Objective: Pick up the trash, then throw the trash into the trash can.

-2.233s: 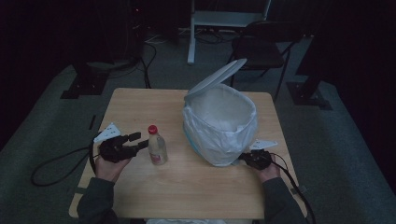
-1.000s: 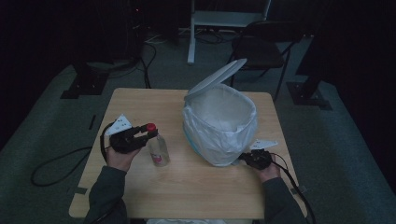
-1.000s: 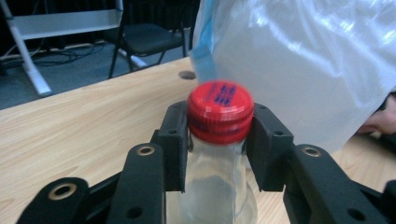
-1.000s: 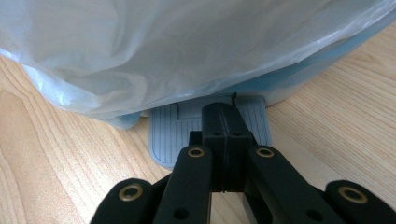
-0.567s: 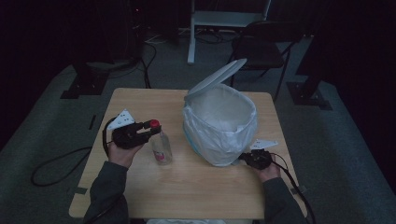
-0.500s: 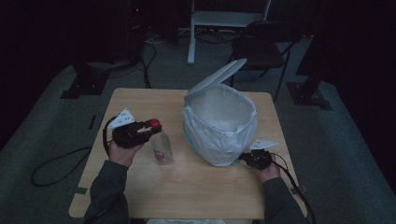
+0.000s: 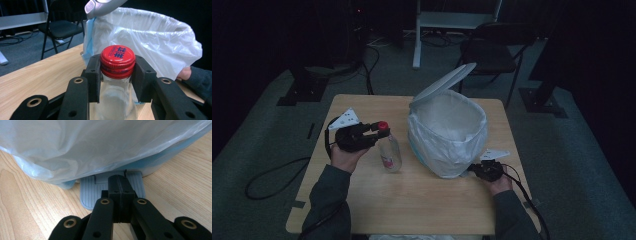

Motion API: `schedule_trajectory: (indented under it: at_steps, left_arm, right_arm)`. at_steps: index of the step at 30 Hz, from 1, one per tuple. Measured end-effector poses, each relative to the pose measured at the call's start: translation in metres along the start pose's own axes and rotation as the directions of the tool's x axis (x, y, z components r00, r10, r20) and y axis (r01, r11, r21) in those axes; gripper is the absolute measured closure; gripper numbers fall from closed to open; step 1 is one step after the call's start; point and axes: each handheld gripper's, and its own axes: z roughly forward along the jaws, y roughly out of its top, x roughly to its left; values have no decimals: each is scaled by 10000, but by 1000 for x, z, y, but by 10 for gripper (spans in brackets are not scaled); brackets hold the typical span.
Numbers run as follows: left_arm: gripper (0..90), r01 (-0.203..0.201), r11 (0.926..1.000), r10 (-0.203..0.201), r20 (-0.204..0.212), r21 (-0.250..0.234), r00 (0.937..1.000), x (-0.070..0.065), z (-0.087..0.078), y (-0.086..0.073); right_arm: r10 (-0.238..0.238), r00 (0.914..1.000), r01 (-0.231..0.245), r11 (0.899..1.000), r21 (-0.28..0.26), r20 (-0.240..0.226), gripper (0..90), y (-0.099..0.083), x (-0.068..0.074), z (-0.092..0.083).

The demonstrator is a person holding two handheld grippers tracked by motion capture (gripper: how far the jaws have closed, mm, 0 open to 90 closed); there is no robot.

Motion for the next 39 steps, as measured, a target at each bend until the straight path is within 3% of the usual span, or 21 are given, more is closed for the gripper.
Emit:
schedule_trajectory:
  at_steps: [28,39]
  left_arm:
    - [633,-165,9997,182,920,-195,9956,-10,1,32]
    - [633,-218,9993,261,1428,-313,9894,-19,-1,47]
  right_arm:
    - [18,10000,-18,10000,31,-81,900,0,-1,0]
    - [36,9999,-35,10000,29,-110,900,0,-2,0]
